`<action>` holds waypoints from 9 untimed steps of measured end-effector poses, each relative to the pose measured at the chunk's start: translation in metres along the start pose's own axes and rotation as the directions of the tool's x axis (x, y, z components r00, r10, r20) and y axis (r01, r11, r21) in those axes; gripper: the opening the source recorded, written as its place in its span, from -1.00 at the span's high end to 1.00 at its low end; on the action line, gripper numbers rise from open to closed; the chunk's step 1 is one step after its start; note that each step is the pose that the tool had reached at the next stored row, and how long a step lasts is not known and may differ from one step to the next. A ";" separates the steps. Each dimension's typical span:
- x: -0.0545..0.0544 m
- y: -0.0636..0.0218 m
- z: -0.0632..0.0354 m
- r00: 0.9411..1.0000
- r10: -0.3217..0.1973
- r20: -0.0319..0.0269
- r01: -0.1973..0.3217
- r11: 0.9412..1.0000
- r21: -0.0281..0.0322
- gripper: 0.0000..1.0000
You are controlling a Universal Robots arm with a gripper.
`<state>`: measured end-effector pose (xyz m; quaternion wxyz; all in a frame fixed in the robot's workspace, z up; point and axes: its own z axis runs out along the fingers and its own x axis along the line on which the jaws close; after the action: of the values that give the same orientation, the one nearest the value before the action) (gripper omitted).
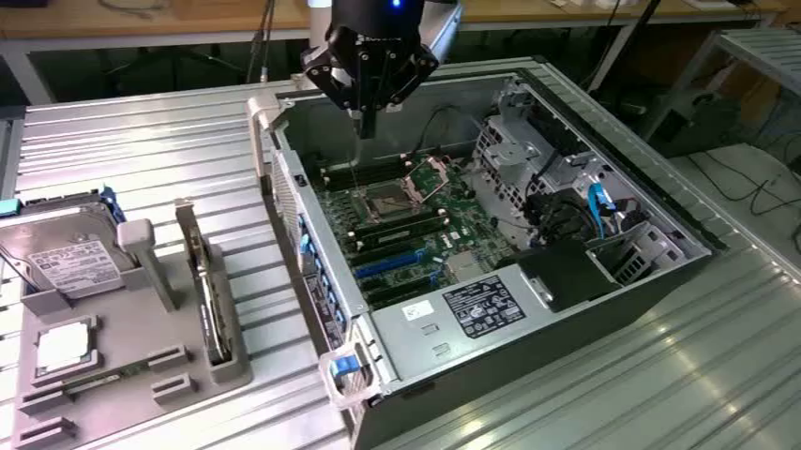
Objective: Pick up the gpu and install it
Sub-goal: 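Reach for the gpu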
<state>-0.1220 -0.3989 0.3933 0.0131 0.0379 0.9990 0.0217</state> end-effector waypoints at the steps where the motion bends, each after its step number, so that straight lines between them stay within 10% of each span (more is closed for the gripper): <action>1: 0.000 0.0000 0.0000 1.000 0.000 0.000 0.000 1.000 0.000 0.79; 2: 0.017 -0.0013 -0.0005 1.000 0.000 0.000 0.000 1.000 0.000 0.79; 9: 0.031 -0.0024 -0.0009 1.000 0.000 0.000 0.000 1.000 0.000 0.79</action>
<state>-0.1533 -0.3989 0.3933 0.0131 0.0379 0.9990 0.0217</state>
